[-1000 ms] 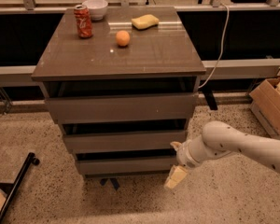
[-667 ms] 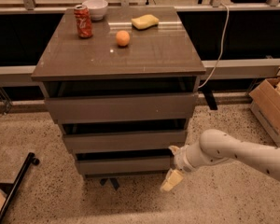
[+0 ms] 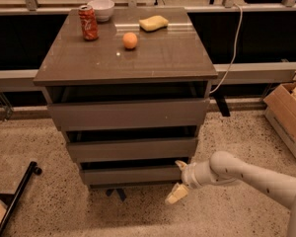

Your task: Open bottom drawer

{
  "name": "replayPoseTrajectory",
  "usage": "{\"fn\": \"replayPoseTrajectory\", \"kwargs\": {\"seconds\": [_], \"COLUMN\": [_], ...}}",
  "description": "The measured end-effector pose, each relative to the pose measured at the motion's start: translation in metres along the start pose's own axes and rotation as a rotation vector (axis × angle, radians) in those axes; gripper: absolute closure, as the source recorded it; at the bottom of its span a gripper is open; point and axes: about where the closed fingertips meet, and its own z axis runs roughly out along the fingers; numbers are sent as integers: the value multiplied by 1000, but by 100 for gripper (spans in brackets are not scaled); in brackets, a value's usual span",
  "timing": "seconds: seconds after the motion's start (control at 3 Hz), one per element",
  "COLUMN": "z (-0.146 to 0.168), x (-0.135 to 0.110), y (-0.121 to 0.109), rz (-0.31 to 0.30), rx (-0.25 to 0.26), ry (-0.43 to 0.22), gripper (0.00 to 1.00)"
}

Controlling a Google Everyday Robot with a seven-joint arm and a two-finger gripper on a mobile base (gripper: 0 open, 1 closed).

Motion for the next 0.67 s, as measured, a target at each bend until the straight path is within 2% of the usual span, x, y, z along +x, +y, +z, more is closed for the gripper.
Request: {"fn": "replayPoseTrajectory", "kwargs": {"seconds": [0.33, 0.67], "z": [27, 61], "x": [22, 46], "y": [-19, -26], "rz": [33, 74], "rx": [-19, -92], "ry": [-55, -139], "gripper": [0, 0]}}
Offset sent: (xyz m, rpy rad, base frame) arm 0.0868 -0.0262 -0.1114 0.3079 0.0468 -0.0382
